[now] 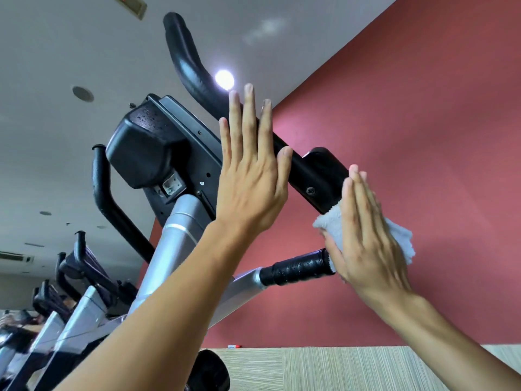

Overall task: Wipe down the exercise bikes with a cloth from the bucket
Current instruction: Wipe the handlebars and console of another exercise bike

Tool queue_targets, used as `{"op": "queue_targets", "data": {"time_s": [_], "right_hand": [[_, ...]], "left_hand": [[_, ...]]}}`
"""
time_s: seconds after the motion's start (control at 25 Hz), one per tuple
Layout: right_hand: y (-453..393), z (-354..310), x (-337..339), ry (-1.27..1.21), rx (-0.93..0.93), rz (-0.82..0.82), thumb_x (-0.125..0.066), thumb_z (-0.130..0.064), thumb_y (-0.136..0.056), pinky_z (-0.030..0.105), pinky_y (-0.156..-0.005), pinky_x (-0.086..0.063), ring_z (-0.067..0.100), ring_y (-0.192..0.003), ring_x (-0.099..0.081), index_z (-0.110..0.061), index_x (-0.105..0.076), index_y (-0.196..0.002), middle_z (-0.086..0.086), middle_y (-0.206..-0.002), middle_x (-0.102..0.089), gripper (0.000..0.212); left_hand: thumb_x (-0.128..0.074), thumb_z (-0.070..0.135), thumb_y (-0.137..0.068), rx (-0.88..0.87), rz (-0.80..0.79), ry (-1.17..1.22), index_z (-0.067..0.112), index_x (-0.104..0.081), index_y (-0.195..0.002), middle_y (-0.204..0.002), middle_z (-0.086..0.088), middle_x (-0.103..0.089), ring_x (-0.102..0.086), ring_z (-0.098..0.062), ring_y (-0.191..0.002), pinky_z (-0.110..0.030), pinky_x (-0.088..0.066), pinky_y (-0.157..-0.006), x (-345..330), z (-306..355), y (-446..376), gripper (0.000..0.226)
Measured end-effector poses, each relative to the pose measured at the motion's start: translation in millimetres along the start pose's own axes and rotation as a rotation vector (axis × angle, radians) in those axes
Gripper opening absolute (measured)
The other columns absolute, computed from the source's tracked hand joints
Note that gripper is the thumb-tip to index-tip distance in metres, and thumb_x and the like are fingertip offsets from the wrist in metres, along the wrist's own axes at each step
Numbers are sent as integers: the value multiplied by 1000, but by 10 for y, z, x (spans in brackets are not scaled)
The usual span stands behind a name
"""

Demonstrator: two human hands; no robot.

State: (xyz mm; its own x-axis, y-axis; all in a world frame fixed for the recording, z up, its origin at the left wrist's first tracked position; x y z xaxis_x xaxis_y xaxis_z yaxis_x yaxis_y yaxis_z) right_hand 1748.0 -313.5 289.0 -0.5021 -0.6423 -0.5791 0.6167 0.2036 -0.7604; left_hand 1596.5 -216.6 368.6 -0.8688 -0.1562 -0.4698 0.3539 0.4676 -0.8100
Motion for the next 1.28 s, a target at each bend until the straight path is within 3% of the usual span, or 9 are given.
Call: {"op": "queue_targets", "data": {"time_s": [0.28, 0.48, 0.6, 0.72, 0.8, 0.92, 1.0, 1.08, 1.28], "right_hand": [[-238, -81, -58, 60, 106, 76, -59, -7, -97, 50, -116, -38, 37, -150, -30, 11, -30, -151, 27, -159, -28, 64], [208, 98, 179, -11, 169, -109, -68, 4, -87, 54, -118, -33, 41, -152, -22, 13, -25, -151, 32, -161, -21, 78], [391, -89, 293, 125, 527, -162, -58, -2, -94, 51, -117, -37, 38, -150, -29, 10, -30, -151, 27, -161, -27, 65], [428, -137, -49, 331, 839, -272, -51, -21, -103, 47, -119, -35, 37, -147, -36, 9, -31, -151, 25, -159, -32, 60], [414, -103, -307, 430, 872, -304, -46, -37, -105, 48, -116, -40, 38, -140, -46, 9, -40, -147, 26, -152, -44, 63], [525, -292, -625, 484, 857, -289, -43, -44, -103, 47, -103, -51, 40, -125, -59, 8, -52, -138, 27, -139, -57, 63], [565, -403, -760, 515, 822, -309, -39, -42, -103, 47, -97, -54, 40, -117, -64, 8, -55, -135, 27, -134, -60, 62], [510, -481, -826, 538, 799, -374, -37, -43, -101, 46, -96, -54, 40, -113, -65, 9, -55, -134, 28, -132, -61, 64], [457, -813, -1143, 566, 837, -619, -37, -47, -98, 43, -92, -54, 37, -104, -66, 10, -50, -136, 28, -126, -62, 70]], "left_hand": [[-36, 18, -105, 79, 48, 194, -2, -14, -159, -168, -23, 0, 7, -36, -157, -46, 2, -128, -49, 79, 95, 62], [-41, 4, -96, 42, -21, 320, -5, -20, -157, -168, -19, -10, -6, -29, -158, -46, -17, -127, -116, 40, 785, 66], [-38, 14, -90, 94, -187, 263, 4, -56, -135, -151, -12, -47, -30, -27, -152, -49, -39, -114, -381, -110, 1420, 49], [-37, 20, -90, -16, -385, 43, 9, -64, -110, -144, -12, -54, -26, -30, -153, -44, -44, -104, -638, -188, 1762, 35], [-38, 25, -90, -31, -496, -37, 8, -60, -115, -141, -15, -54, -39, -37, -144, -43, -44, -100, -726, -220, 1835, 37], [-29, 30, -99, 58, -705, -288, 1, -48, -131, -131, -20, -53, -49, -37, -122, -46, -35, -105, -813, -302, 1946, 48], [-21, 30, -107, 51, -786, -480, -11, -27, -148, -147, -32, -40, -40, -42, -136, -51, -23, -117, -899, -352, 2000, 58], [-13, 27, -111, -11, -817, -568, -18, -3, -151, -159, -39, -17, -22, -48, -148, -54, -13, -123, -958, -347, 2043, 62], [-10, 28, -111, -108, -865, -650, -17, 10, -151, -163, -36, -2, -7, -46, -153, -51, -6, -125, -933, -337, 2049, 63]]}}
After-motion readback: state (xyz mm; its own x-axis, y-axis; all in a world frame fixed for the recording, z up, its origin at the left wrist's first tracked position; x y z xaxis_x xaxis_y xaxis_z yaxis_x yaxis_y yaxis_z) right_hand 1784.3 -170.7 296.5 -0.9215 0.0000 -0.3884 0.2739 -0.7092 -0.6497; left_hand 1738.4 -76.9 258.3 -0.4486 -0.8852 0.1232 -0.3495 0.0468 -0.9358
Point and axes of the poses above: each hand's wrist, its own y-axis away from the middle knuckle, its own x-axis out of the back of the hand, z = x × y, the point moved 4 cm from there along -y, towards the middle knuckle
